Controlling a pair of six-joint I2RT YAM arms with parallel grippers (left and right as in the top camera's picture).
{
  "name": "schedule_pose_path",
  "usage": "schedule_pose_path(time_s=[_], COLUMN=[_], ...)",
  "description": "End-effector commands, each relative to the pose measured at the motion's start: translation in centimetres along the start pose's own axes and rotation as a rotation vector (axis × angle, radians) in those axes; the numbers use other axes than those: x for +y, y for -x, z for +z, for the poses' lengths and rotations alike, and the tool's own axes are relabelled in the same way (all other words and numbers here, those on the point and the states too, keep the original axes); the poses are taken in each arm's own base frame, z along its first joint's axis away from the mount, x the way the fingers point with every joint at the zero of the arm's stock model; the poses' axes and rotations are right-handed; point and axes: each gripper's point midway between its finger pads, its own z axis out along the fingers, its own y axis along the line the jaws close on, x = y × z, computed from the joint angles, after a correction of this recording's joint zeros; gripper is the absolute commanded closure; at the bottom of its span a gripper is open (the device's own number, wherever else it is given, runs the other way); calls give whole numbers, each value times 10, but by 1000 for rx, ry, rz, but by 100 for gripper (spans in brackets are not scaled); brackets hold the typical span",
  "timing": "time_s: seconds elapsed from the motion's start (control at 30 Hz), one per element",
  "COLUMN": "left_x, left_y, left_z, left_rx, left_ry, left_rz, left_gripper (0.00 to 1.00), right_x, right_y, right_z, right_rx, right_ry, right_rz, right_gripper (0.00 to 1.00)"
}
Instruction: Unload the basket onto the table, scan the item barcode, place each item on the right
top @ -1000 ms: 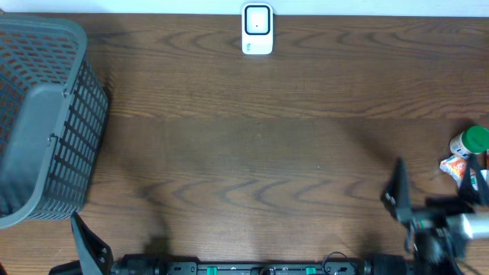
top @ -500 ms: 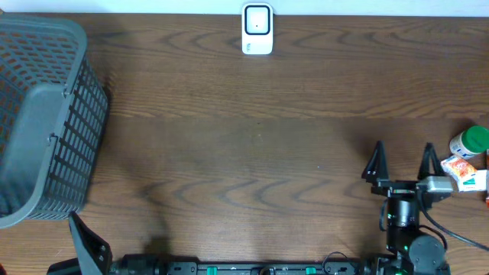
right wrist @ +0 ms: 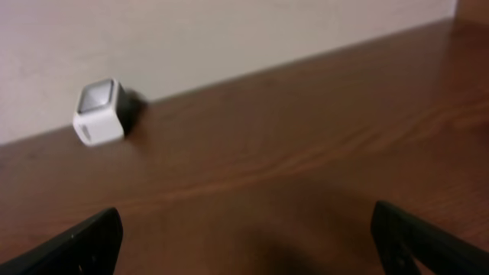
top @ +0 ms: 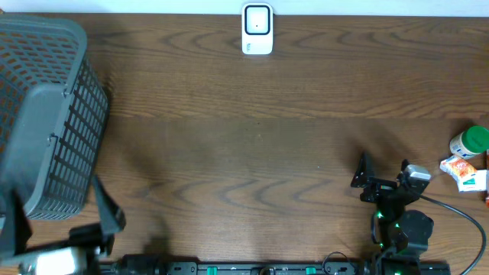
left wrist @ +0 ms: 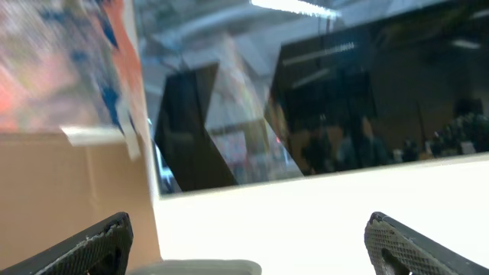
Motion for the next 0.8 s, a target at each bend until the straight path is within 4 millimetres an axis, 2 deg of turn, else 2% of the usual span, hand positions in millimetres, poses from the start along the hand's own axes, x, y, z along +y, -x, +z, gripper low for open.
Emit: schedule_pose_path(time_s=[0.0,0.23,0.4,0.77], left_x=[-8,-21,-35,-51], left_y=[-19,-74,-139,-216], left_z=[11,22,21,13], left_rx=[45,134,257,296], left_ry=[-22,-34,-51,-48], left_rz=[-81,-113,-121,-167], left_gripper=[3,3,3,3], right_x=[-5,-7,-7,-7], right_y=[1,-5,-6,-6], right_z=[0,1,1,1], right_rx=[-5,18,24,24], right_ry=[-26,-33,-34,-34], right_rz=[35,46,46,46], right_gripper=[1,1,1,1])
